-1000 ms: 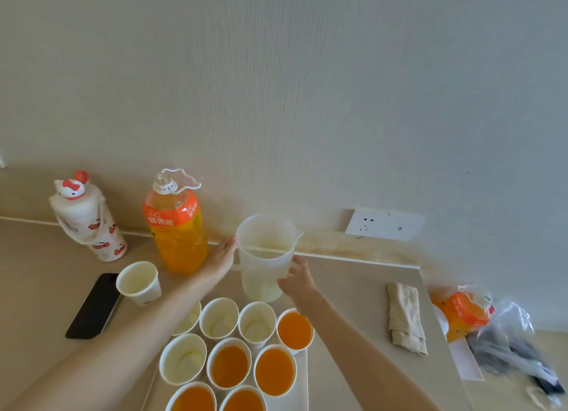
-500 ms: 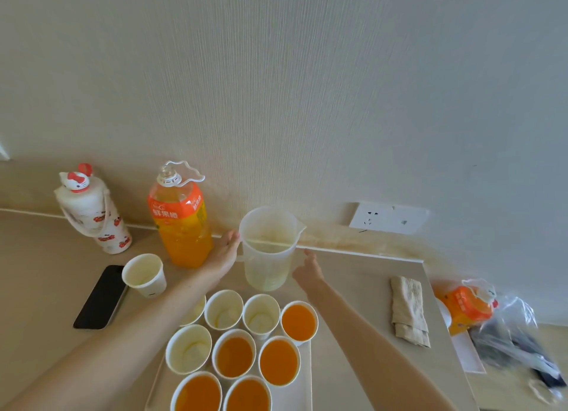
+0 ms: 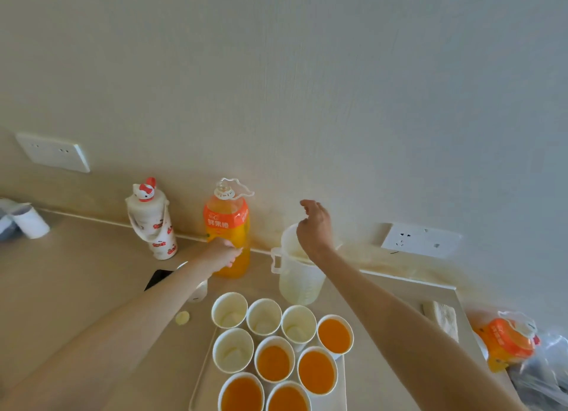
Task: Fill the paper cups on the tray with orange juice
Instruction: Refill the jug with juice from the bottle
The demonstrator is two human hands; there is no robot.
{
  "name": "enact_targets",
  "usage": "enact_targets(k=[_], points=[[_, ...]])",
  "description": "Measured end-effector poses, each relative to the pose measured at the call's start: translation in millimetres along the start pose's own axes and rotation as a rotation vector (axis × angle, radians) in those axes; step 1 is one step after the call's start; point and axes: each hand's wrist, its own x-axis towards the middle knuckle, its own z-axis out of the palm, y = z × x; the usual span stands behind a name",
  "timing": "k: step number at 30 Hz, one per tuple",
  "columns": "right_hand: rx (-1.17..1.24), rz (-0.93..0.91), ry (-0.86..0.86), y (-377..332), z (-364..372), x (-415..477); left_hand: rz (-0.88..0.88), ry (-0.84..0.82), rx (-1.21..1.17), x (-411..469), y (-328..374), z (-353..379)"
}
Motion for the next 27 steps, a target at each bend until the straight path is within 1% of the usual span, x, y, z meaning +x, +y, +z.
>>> enact_targets(k=[3,8,11,12,14,15,18,19,23,27], points=[[-0.075,-0.080,-0.137,-28,26,9,-0.007,-0.008,0.123,11,-19,-28],[-0.183,-0.207,-0.287,-66,67,31,-0.013,0.015,0.268,35,-45,-52],[-0.395,-0.246,-0.341,-68,84,47,0.030,-0.015,0.287,52,-55,-57],[-0.445,-0.244,-0.325,-66,87,51,0.042,-0.034,0.272,57,-57,-57],[-0.462,-0.239,-0.255,-62,87,53,0.085,-0.063,0.249,66,-63,-57],[-0.450,-0.265,-0.211,-61,88,51,0.114,-0.082,0.252,70,-65,-57],[-0.431,-0.420,-0.090,-61,88,45,0.146,-0.161,0.225,84,-73,-59],[-0.408,-0.418,-0.075,-61,89,45,0.155,-0.190,0.192,91,-75,-58],[-0.323,-0.217,-0.079,-58,89,52,0.173,-0.267,0.005,105,-69,-54],[-0.255,-0.152,-0.020,-46,84,54,0.178,-0.357,-0.110,112,-59,-48]])
